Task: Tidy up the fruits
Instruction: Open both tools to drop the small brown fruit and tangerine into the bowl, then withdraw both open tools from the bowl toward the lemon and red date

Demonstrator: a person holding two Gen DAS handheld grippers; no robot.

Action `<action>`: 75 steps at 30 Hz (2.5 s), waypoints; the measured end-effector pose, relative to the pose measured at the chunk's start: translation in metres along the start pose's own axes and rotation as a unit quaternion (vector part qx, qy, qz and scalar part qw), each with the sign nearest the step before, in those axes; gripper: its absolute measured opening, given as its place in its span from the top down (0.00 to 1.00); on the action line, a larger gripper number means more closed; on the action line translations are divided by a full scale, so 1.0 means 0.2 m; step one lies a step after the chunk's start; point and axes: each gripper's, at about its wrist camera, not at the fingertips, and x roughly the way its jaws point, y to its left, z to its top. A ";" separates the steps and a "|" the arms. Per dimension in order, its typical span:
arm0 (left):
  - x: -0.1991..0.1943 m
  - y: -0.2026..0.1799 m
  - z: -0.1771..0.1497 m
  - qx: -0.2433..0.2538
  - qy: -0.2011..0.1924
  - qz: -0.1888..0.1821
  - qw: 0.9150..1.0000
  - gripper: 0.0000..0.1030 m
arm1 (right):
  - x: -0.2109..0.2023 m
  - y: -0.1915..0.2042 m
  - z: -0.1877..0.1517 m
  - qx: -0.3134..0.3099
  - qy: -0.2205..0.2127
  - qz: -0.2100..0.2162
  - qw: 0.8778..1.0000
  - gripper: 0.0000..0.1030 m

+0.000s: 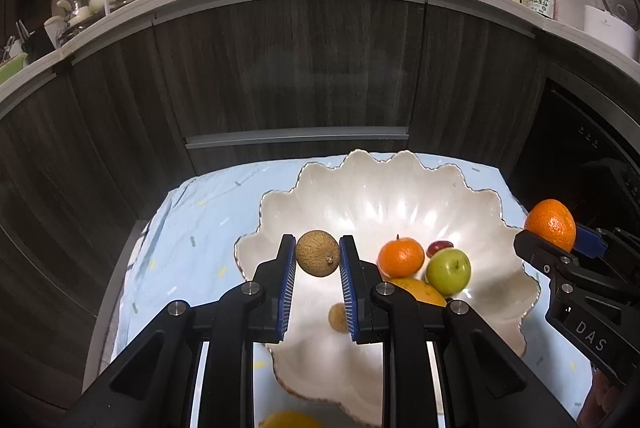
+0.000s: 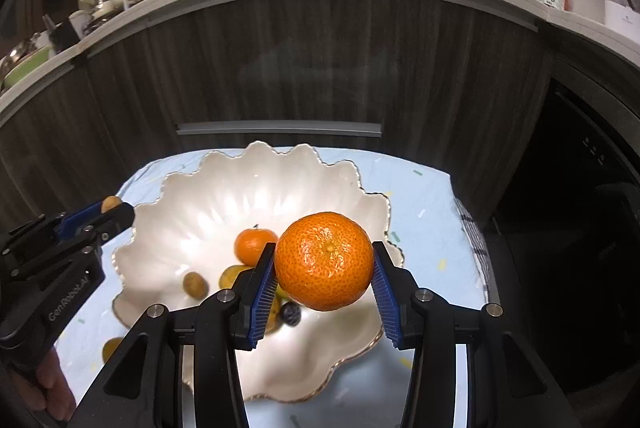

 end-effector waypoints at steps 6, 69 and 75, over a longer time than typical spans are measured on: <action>0.06 -0.02 0.04 0.011 0.001 -0.002 1.000 0.78 | 0.06 -0.02 0.02 0.001 0.008 -0.006 1.000 0.55; -0.24 0.03 -0.07 0.060 -0.006 -0.028 0.998 0.26 | -0.25 0.02 -0.14 0.070 0.005 -0.067 0.995 0.24; -0.28 0.04 -0.12 0.068 -0.003 -0.040 0.997 0.25 | -0.32 0.07 -0.19 0.074 0.001 -0.068 0.995 0.24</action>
